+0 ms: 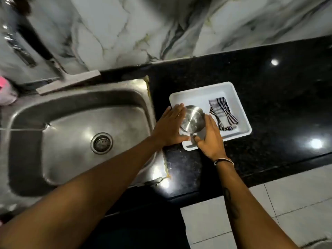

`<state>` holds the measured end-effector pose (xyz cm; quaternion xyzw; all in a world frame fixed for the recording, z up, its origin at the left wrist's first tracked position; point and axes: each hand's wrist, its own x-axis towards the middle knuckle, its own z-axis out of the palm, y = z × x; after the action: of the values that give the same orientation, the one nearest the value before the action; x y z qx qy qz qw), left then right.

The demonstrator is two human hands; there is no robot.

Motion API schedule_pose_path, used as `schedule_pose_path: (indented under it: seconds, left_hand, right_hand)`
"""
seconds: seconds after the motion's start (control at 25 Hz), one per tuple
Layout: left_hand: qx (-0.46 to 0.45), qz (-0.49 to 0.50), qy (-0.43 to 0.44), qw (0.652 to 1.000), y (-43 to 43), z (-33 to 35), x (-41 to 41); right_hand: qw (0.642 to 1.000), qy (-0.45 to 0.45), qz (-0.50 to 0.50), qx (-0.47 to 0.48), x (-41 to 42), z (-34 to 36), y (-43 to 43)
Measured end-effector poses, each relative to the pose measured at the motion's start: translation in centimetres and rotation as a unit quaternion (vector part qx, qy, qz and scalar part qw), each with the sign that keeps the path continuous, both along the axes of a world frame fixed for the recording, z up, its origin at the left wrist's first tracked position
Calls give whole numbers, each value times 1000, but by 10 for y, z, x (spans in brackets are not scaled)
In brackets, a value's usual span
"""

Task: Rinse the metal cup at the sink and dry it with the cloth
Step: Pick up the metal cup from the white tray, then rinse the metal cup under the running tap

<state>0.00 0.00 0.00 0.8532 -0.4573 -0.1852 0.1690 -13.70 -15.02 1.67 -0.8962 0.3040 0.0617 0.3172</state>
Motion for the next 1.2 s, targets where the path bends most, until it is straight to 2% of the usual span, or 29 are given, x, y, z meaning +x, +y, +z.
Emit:
schedule_pose_path:
  seconds: [0.16, 0.28, 0.36, 0.48, 0.6, 0.68, 0.8, 1.0, 1.12, 1.2]
  left_hand:
    - [98, 5, -68, 993, -33, -12, 5]
    - [114, 27, -66, 991, -44, -15, 9]
    - [73, 42, -28, 996, -40, -11, 13]
    - [-63, 89, 91, 990, -25, 3, 21]
    - [-206, 142, 207, 946, 26, 29, 32]
    - [-261, 176, 239, 919, 77, 47, 41]
    - [-292, 226, 244, 897, 167, 69, 58]
    - [-313, 346, 207, 860, 302, 95, 85]
    - [-307, 385, 179, 851, 351, 89, 106]
    - [-301, 390, 164, 855, 363, 84, 119]
  right_hand:
    - [1000, 13, 2, 21, 18, -12, -19]
    - [1000, 7, -1, 19, 23, -15, -22]
    - [1000, -1, -9, 15, 24, -7, -22]
    - [998, -63, -30, -8, 18, 10, -15]
    - [987, -153, -24, 35, 26, 37, 17]
    - [979, -184, 3, 89, 47, 55, 55]
    - [968, -183, 64, 162, 89, 71, 129]
    - [951, -168, 182, 186, 165, 91, 257]
    - [929, -124, 191, 292, 200, 107, 297]
    - [926, -104, 188, 310, 223, 121, 306]
